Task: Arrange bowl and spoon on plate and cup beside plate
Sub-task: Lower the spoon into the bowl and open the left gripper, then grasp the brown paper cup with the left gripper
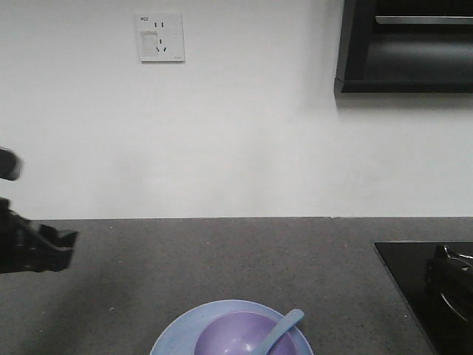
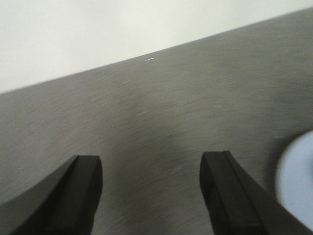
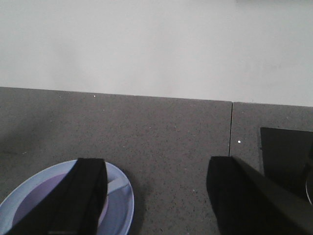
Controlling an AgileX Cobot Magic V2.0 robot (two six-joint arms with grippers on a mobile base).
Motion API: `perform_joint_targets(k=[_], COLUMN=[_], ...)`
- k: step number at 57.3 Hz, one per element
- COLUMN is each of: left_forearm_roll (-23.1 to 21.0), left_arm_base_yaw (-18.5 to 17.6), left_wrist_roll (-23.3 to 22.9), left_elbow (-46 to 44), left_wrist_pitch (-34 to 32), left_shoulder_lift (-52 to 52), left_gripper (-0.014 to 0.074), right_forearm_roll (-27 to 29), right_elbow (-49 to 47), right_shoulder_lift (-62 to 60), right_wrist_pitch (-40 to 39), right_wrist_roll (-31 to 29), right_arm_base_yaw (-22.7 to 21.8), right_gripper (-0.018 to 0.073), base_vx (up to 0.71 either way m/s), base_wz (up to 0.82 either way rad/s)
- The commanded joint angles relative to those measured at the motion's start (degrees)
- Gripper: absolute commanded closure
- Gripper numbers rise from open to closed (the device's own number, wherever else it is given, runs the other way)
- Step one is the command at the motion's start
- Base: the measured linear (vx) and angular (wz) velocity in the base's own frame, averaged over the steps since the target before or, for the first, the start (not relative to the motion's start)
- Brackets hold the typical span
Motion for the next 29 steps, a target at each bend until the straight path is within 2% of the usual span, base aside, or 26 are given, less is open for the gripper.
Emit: perform_joint_targets(k=[1, 7, 12, 18, 26, 29], left_forearm_roll=[7.9, 17.5, 21.6, 22.7, 22.3, 21.0], left_arm_base_yaw=[4.1, 8.3, 10.6, 14.1, 18.5, 19.7], left_wrist_roll=[-9.2, -15.2, -17.4, -17.8, -16.4, -15.1], left_elbow=[-2.1, -2.1, -2.2, -2.6, -2.7, -2.7], left_wrist_pitch=[1.0, 7.0, 12.2, 17.5, 18.3, 18.2], left_shoulder_lift=[-3.6, -5.7, -6.1, -5.5, -3.2, -2.0], left_gripper=[0.0088, 0.0090, 0.0090, 0.0090, 0.0090, 0.0090], right_forearm_roll=[-0.2, -0.3, -0.3, -0.3, -0.3, -0.3], right_elbow=[-1.6, -1.6, -1.6, -1.6, -1.6, -1.6], right_shoulder_lift=[-0.3, -0.3, -0.3, -0.3, -0.3, -0.3], right_wrist_pitch=[-2.0, 0.0, 0.4, 0.5, 1.4, 1.7], right_wrist_roll=[-0.2, -0.2, -0.2, -0.2, -0.4, -0.4], right_arm_base_yaw=[-0.4, -0.4, -0.4, -0.4, -0.4, -0.4], right_gripper=[0.0051, 0.0051, 0.0051, 0.0051, 0.0051, 0.0051], base_vx=[0.00, 0.00, 0.00, 0.00, 0.00, 0.00], base_wz=[0.00, 0.00, 0.00, 0.00, 0.00, 0.00])
